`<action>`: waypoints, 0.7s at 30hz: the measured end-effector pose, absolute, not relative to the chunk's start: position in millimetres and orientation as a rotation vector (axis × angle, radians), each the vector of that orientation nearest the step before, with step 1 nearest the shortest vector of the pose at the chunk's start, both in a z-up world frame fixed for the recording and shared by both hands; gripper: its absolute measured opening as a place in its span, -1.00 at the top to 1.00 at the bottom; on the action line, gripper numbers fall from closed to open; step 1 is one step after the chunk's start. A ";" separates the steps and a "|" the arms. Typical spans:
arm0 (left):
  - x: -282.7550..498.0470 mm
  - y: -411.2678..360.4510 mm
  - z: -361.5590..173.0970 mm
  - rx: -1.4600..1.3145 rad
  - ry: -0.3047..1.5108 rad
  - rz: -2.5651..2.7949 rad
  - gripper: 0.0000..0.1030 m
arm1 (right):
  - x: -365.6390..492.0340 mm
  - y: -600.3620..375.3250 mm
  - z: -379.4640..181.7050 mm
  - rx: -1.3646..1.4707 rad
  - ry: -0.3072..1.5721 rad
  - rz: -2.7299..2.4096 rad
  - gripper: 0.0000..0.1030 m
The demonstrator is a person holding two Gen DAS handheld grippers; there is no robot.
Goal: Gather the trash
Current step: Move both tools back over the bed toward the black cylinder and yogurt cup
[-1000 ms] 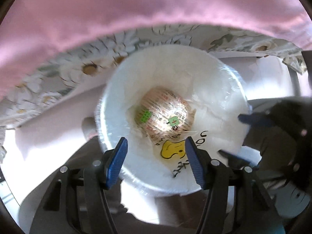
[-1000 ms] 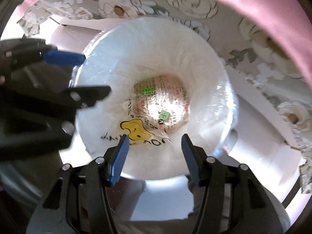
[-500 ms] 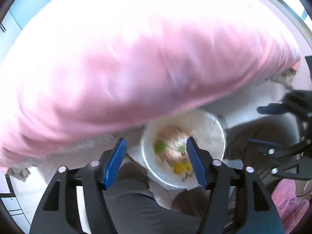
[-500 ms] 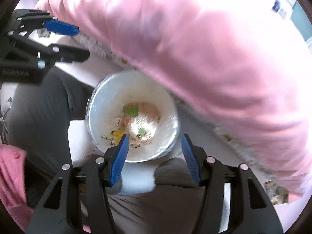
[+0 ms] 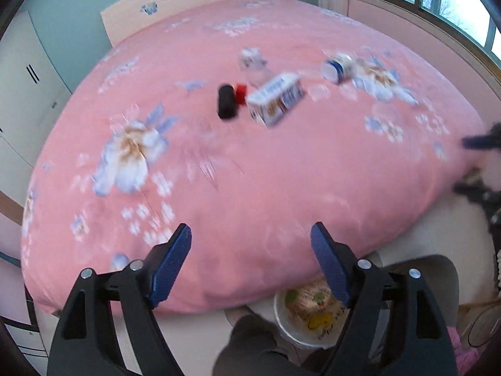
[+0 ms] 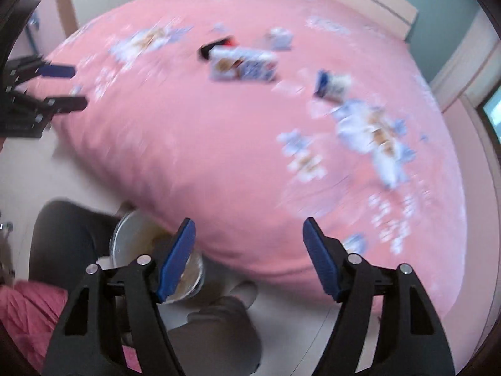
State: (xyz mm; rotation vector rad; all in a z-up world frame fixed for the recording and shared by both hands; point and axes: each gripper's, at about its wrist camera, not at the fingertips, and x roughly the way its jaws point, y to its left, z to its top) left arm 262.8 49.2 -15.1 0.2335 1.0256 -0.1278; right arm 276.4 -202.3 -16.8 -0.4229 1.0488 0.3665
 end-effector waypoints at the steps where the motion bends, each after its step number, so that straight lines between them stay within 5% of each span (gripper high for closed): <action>1: 267.5 50.1 -11.6 0.240 1.019 -0.121 -0.62 | 285.0 -203.0 -12.2 -0.423 1.043 0.351 -0.46; 21: 419.2 73.1 -5.8 0.129 1.065 -0.067 -0.75 | 467.0 -220.0 28.3 -0.272 1.059 0.252 -0.48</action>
